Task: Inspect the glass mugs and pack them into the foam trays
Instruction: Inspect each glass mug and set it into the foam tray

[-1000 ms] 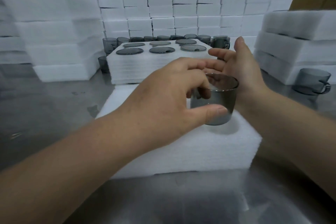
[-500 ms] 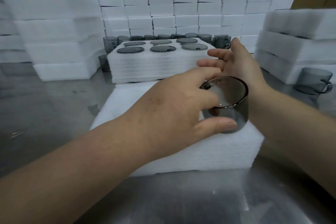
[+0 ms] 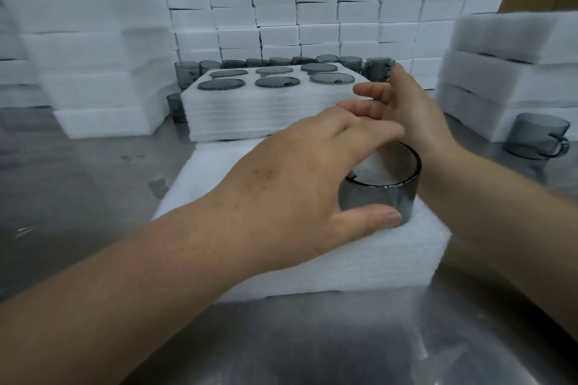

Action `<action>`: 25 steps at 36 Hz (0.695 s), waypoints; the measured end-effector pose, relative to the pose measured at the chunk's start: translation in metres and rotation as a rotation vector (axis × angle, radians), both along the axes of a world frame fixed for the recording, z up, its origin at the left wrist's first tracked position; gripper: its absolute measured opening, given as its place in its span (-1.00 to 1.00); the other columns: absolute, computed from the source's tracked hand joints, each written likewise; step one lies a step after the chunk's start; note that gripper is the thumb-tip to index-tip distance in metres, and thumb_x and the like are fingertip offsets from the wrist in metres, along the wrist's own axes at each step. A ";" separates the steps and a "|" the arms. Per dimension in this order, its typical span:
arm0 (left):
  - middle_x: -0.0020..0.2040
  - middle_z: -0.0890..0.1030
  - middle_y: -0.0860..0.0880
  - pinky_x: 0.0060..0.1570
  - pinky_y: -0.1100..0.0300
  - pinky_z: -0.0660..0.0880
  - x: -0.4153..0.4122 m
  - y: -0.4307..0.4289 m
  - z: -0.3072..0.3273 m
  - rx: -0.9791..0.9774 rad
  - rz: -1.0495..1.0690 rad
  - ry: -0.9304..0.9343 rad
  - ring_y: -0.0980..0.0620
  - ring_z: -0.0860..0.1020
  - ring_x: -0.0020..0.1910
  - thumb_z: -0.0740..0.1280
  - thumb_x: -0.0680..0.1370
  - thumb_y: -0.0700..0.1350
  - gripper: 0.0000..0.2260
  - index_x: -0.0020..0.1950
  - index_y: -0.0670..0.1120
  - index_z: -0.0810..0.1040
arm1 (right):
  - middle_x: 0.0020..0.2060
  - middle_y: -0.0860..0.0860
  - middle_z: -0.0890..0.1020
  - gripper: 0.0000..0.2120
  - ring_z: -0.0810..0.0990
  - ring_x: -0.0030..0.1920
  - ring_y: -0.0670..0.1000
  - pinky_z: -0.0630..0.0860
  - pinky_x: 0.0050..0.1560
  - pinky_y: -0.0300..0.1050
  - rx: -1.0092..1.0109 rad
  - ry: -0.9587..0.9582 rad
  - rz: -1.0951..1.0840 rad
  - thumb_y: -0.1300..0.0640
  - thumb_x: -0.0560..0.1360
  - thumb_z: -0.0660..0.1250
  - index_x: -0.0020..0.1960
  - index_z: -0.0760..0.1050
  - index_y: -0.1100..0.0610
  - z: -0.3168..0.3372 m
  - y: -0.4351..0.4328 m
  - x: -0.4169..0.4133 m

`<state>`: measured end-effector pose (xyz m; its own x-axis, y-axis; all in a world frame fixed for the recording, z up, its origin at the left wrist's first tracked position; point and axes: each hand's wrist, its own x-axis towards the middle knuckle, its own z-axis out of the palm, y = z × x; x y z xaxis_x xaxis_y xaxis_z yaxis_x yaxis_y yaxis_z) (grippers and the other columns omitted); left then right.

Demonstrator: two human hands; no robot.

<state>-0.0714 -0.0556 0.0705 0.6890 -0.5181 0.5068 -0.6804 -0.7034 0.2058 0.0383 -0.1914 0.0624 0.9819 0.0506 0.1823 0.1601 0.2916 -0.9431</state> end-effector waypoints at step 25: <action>0.39 0.25 0.12 0.32 0.17 0.14 0.004 0.000 -0.002 0.194 -0.009 0.136 0.17 0.17 0.31 0.07 0.48 0.20 -0.48 0.45 0.22 0.22 | -0.31 0.09 0.63 -0.60 0.62 -0.42 -0.04 0.49 -0.45 -0.31 -0.010 -0.010 0.008 -0.08 0.63 -0.01 -0.12 0.45 0.16 -0.002 -0.001 0.001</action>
<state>-0.0676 -0.0556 0.0686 0.7388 -0.6035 0.3000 -0.6623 -0.7325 0.1576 0.0396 -0.1928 0.0603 0.9796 0.0603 0.1915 0.1672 0.2831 -0.9444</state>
